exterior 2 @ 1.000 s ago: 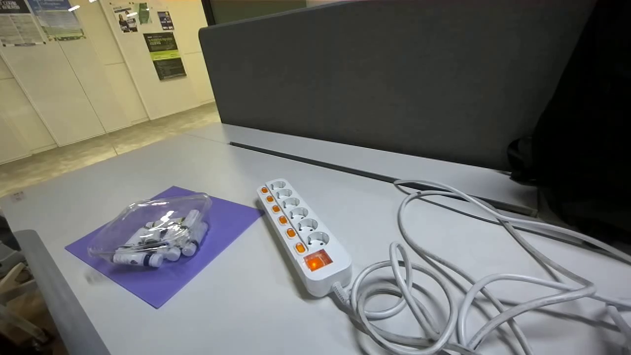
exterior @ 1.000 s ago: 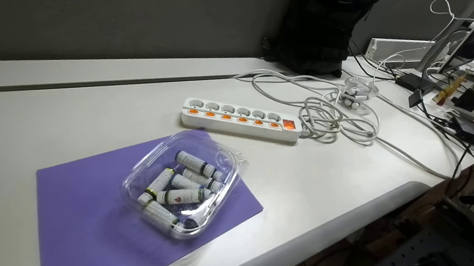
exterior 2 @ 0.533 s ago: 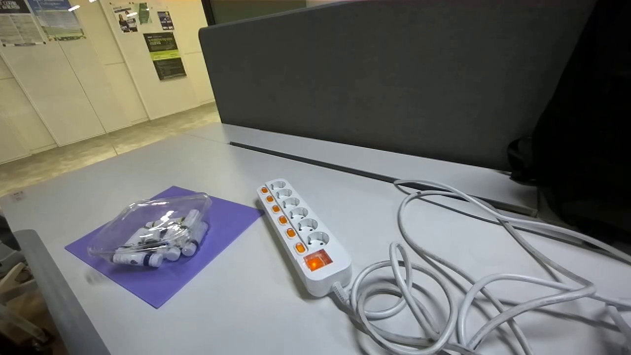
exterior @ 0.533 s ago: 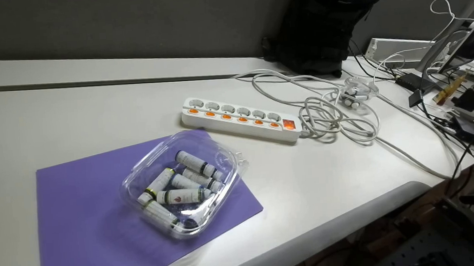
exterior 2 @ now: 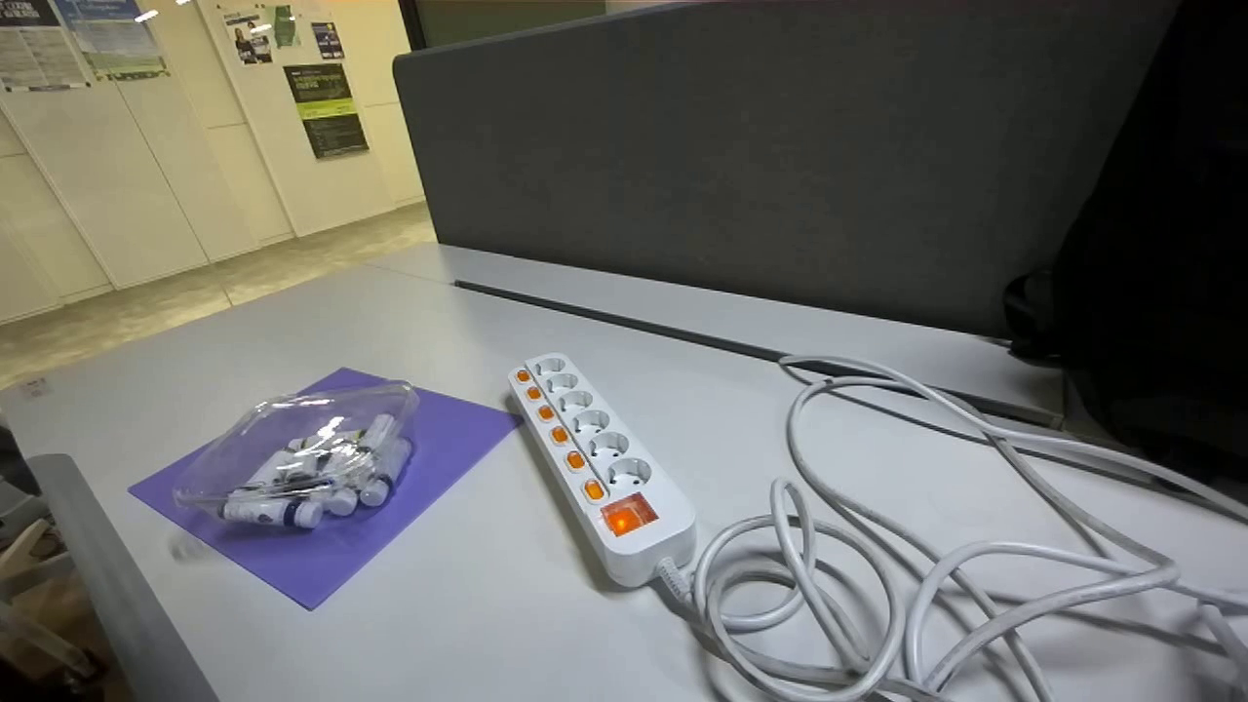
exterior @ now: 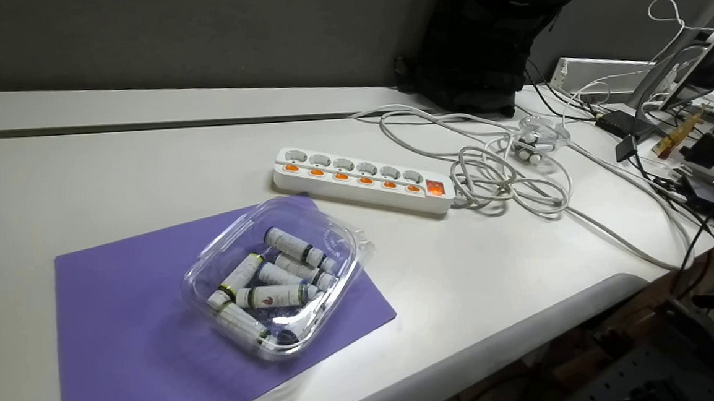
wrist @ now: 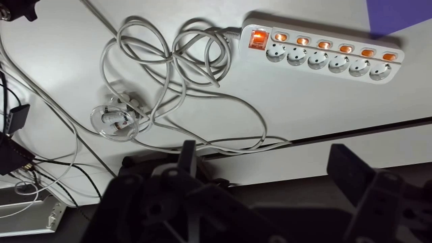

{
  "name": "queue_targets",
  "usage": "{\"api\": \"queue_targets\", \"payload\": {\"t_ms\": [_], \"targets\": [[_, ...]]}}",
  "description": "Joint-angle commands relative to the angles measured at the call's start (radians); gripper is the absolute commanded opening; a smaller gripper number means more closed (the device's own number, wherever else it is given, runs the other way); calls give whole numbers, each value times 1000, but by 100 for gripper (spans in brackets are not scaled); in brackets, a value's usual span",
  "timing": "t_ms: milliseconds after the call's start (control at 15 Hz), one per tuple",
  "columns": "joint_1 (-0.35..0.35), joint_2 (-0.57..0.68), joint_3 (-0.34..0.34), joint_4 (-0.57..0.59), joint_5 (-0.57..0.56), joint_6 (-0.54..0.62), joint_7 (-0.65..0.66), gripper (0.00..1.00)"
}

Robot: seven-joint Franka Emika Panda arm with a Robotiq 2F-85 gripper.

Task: Press the fourth and third switch from the left on the extension cable

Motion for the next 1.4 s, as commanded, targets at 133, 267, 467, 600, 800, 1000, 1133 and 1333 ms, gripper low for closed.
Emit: {"api": "queue_targets", "payload": {"t_ms": [133,267,467,600,800,1000,1133,1333], "targets": [[32,154,-91,124,39,-38,-88,100],[35,235,-120,186,52,-46,-121,100],[43,361,-144,288,57,-59,-161,100],[54,458,-156,371,63,-93,-189,100],[71,611,-170,503,92,-165,-234,100],[84,765,-166,617,102,-218,-255,100],[102,854,-158,670,77,-228,-242,100],[155,962,-152,726,8,-248,-213,100]]}}
